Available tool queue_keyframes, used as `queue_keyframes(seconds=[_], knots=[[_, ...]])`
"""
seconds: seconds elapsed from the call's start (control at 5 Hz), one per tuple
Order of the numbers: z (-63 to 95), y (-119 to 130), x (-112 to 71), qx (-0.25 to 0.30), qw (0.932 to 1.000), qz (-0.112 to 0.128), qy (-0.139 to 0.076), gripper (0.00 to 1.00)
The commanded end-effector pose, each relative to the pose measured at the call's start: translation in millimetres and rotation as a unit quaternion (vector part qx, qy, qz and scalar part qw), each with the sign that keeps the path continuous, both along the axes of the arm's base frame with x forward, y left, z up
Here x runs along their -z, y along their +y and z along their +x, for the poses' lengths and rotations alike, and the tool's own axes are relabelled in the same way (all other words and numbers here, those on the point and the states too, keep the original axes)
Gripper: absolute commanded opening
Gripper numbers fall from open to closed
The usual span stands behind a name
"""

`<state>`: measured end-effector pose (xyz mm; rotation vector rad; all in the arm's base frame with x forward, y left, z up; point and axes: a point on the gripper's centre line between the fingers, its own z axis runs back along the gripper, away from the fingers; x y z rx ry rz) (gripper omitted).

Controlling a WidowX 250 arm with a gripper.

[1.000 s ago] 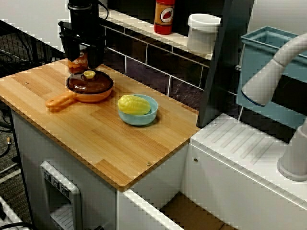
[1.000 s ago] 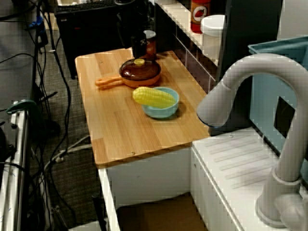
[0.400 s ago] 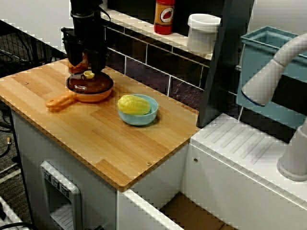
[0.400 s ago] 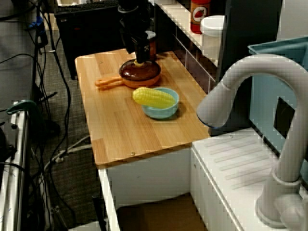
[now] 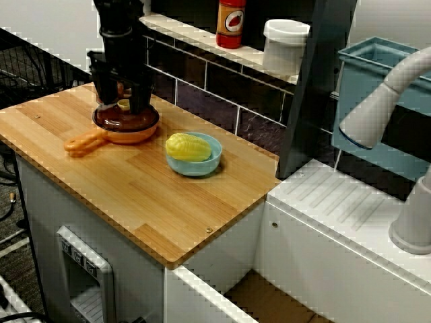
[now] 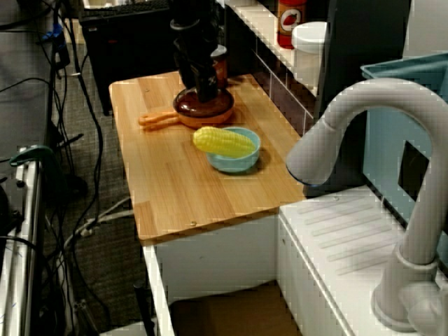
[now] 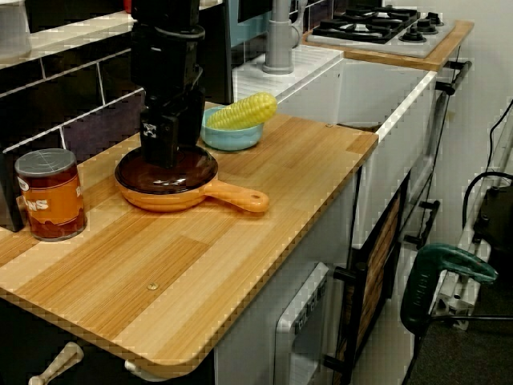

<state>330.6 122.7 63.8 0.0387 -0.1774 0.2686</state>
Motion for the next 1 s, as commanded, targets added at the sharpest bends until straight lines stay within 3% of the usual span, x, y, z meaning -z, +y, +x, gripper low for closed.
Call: queue_keyframes(seconds=[0.0,0.8], knots=[[3.8,8.0,-15.7,-0.001,0.9998,0.014,-0.015,1.00],[10.4,7.6,-16.0,-0.005,0.9997,0.015,-0.017,1.00]])
